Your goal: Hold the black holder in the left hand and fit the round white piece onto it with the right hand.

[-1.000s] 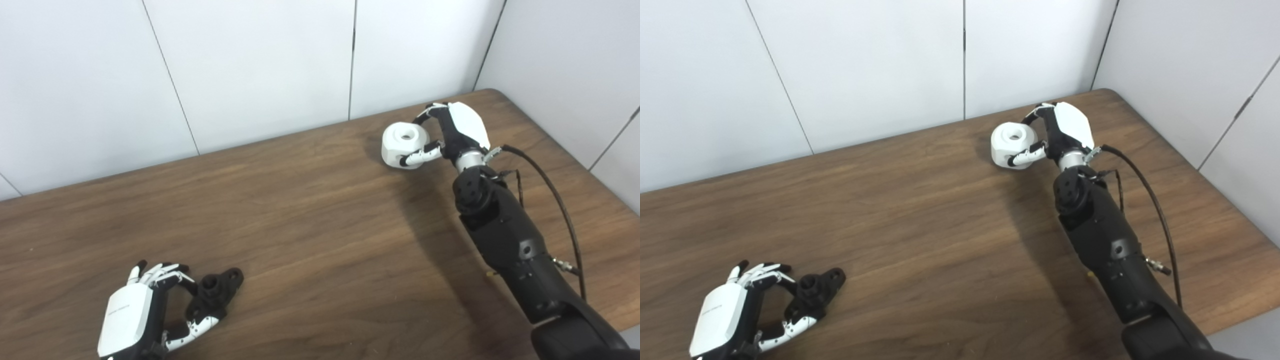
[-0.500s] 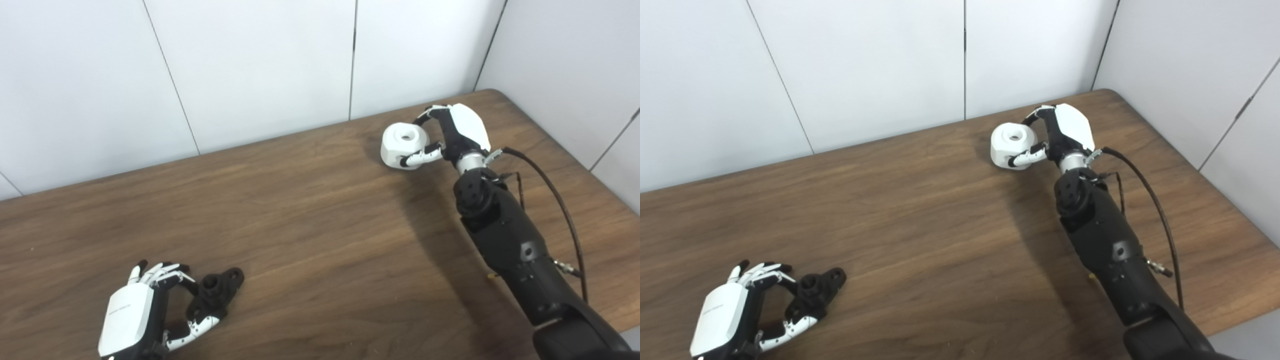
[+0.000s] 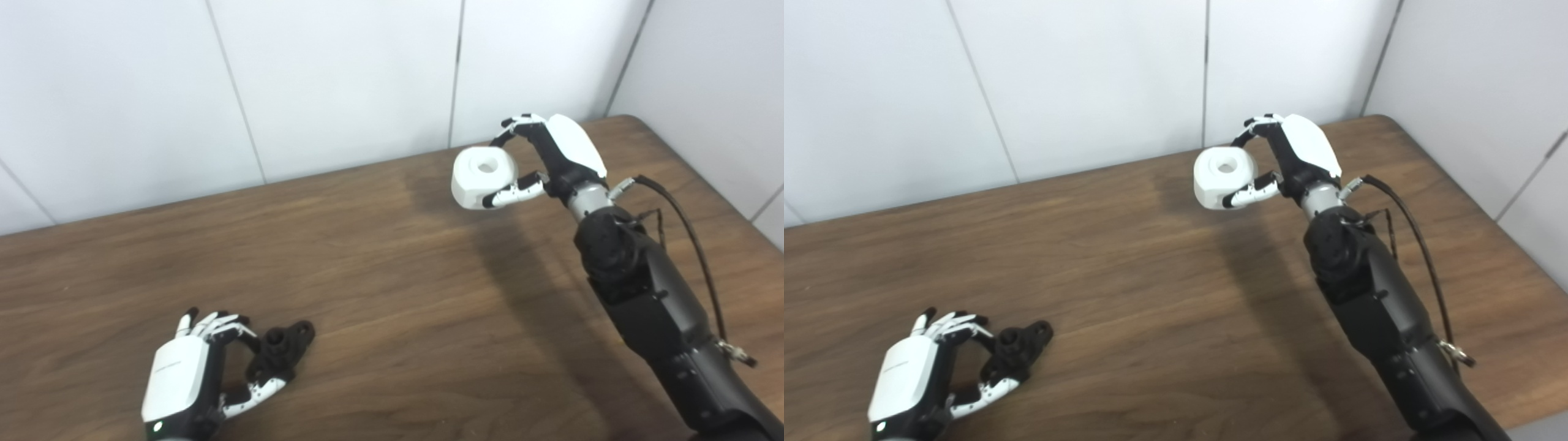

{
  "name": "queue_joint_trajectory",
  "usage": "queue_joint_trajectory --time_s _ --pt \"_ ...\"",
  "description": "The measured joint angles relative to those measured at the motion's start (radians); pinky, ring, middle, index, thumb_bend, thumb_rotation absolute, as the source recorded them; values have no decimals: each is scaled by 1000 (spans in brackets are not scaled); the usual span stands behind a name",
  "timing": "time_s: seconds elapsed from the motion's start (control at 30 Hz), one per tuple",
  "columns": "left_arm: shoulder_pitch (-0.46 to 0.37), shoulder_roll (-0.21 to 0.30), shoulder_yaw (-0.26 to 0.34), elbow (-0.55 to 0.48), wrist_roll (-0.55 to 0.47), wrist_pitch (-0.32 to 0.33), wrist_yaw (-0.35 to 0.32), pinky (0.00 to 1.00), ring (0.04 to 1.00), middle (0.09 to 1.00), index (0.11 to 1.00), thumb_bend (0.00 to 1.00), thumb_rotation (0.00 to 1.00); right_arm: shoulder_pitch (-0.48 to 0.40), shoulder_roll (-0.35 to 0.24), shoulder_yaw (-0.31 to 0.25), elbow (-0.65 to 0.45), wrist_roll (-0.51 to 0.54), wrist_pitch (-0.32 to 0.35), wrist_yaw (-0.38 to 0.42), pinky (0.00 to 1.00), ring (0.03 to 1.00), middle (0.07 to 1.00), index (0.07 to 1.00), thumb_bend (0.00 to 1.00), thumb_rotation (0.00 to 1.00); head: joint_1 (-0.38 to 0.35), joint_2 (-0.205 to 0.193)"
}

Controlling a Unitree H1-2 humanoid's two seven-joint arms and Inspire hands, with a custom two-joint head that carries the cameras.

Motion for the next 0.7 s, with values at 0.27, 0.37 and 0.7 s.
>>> queue_joint_trajectory --time_s 0.27,0.37,0.7 --pt "-1 -22 -18 12 25 18 27 1000 882 773 484 523 49 -1 7 76 -149 -3 44 169 836 930 847 484 524 143 103 12" --pt "-5 -27 -26 16 44 29 33 1000 888 773 484 523 49 -1 15 111 -178 -18 45 209 839 919 838 483 525 143 135 15" --pt "-21 -59 -53 41 82 49 62 1000 896 779 484 523 51 -4 81 188 -202 -32 42 272 919 950 852 484 524 142 233 31"
